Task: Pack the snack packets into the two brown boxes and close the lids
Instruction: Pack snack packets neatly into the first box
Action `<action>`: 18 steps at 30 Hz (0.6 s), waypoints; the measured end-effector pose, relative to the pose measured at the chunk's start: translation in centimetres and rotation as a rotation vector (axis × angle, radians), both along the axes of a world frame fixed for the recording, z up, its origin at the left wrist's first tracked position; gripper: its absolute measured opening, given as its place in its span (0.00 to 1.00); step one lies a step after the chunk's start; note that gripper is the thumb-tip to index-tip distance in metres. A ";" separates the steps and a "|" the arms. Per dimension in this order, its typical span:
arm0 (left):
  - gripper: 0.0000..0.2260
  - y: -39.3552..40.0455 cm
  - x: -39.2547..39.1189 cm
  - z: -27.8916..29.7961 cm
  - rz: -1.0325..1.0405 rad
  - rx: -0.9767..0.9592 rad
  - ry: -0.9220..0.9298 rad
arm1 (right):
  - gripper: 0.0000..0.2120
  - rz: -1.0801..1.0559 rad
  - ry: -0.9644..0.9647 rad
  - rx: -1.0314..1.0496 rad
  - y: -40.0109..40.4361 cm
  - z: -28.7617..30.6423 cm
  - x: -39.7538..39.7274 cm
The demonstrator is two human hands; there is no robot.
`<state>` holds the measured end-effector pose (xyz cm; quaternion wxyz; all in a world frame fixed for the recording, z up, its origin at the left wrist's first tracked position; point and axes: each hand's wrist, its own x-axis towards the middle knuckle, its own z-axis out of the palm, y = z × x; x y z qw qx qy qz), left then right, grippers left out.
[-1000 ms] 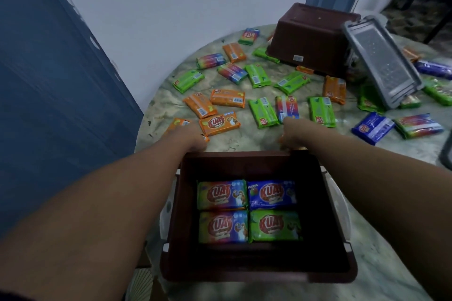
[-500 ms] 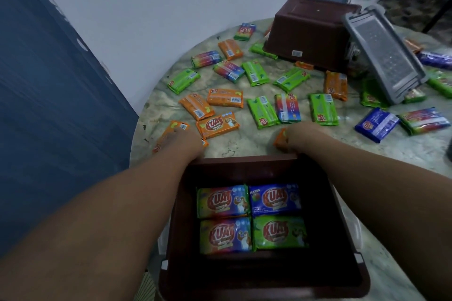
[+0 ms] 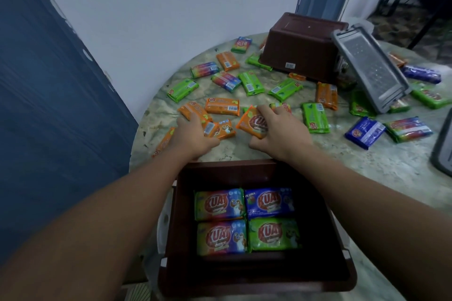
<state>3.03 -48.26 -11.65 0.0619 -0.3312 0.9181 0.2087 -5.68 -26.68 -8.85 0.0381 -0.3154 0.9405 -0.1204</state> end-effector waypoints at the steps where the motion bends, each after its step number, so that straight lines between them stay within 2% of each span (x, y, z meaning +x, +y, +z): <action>1: 0.45 0.4 0.2 0.9 -0.017 -0.024 0.064 | 0.39 -0.002 0.025 -0.040 0.3 0.3 0.6; 6: 0.34 2.8 3.2 4.5 -0.126 -0.075 0.342 | 0.39 0.025 0.055 -0.241 2.3 1.5 4.1; 9: 0.31 4.9 6.2 5.8 -0.182 -0.062 0.452 | 0.40 0.079 -0.003 -0.254 4.3 1.7 6.5; 13: 0.25 7.2 11.2 4.8 -0.402 -0.077 0.515 | 0.40 0.168 -0.119 -0.138 7.2 1.4 8.9; 16: 0.19 8.3 13.9 2.7 -0.578 -0.063 0.469 | 0.40 0.239 -0.172 -0.022 8.8 0.5 9.9; 18: 0.14 8.9 15.0 1.4 -0.677 -0.091 0.471 | 0.39 0.262 -0.117 0.054 9.4 -0.5 10.5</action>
